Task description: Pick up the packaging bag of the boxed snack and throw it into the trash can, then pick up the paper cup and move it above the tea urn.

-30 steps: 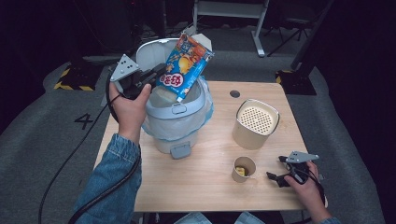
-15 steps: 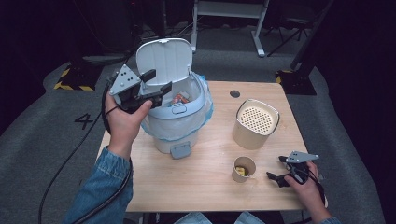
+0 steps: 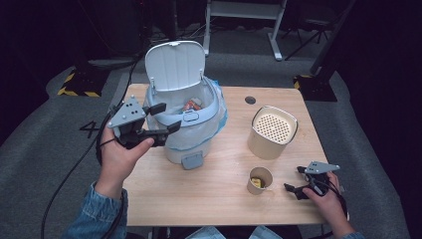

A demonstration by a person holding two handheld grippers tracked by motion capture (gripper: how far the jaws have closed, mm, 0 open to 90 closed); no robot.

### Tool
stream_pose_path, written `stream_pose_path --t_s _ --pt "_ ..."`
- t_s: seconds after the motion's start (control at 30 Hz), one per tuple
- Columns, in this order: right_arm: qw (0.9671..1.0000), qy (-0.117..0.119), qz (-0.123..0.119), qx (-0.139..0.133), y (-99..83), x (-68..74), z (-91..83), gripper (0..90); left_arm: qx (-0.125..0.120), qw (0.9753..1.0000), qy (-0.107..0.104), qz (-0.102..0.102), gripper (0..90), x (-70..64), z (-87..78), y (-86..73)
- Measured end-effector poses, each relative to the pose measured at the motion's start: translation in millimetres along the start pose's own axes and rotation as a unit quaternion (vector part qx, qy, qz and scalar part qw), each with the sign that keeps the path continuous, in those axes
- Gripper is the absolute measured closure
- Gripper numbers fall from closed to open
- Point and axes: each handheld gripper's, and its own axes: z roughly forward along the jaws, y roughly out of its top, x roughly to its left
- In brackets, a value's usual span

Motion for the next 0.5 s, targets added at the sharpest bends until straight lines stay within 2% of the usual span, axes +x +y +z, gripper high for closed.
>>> stream_pose_path --t_s 0.1,0.2,0.23,0.4,0.5 --pt "1.0000 0.000 0.000 0.001 0.1 0.0 0.0 6.4 0.007 0.9999 -0.007 -0.003 30.4 -5.3 -1.8 -8.6" --pt "1.0000 0.000 0.000 0.001 0.2 0.0 0.0 6.4 0.017 0.9996 -0.021 -0.008 30.5 -15.2 -4.0 -28.9" --pt "1.0000 0.000 0.000 0.001 0.2 0.0 0.0 6.4 0.017 0.9996 -0.021 -0.008 30.5 -15.2 -4.0 -28.9" --pt "1.0000 0.000 0.000 0.001 0.3 0.0 0.0 6.4 0.053 0.9978 -0.037 -0.017 30.7 -21.9 1.6 -61.0" --pt "1.0000 0.000 0.000 0.001 0.4 -0.1 0.0 6.4 0.066 0.9969 -0.036 -0.024 30.6 -20.7 4.6 -77.0"
